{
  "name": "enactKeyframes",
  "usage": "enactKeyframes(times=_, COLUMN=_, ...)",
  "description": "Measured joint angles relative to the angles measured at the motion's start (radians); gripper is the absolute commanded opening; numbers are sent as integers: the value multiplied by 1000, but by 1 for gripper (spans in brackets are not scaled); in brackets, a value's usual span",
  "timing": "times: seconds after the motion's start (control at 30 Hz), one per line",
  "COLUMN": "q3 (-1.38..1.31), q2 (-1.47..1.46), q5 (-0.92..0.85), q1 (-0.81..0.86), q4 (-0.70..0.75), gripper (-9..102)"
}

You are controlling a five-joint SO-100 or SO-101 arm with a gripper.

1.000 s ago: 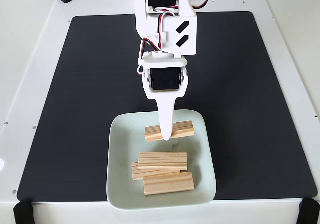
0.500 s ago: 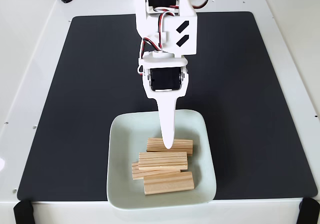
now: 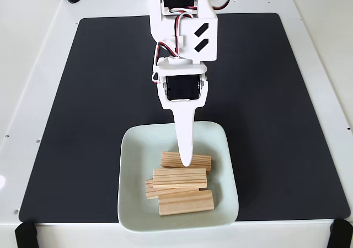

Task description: Pick up the wooden block and place them on the plate.

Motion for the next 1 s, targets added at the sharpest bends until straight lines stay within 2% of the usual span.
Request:
enactKeyframes(times=0.07, q3=8, q2=9, q5=0, q1=0, q4=0, gripper=0)
enactKeyframes(times=0.23, q3=147, q2=121, q5=0, q1=0, q4=-3, gripper=-1)
enactKeyframes(times=0.37, q3=316, q2=261, q5=0, q1=0, q4=-75, gripper=0)
enactKeyframes(times=0.83, q3=1226, q2=950, q5=-2, q1=0, q4=-747, gripper=0)
enactKeyframes(times=1.0, q3=1520, q2=1216, q5=-2, q1=0, q4=-890, gripper=0)
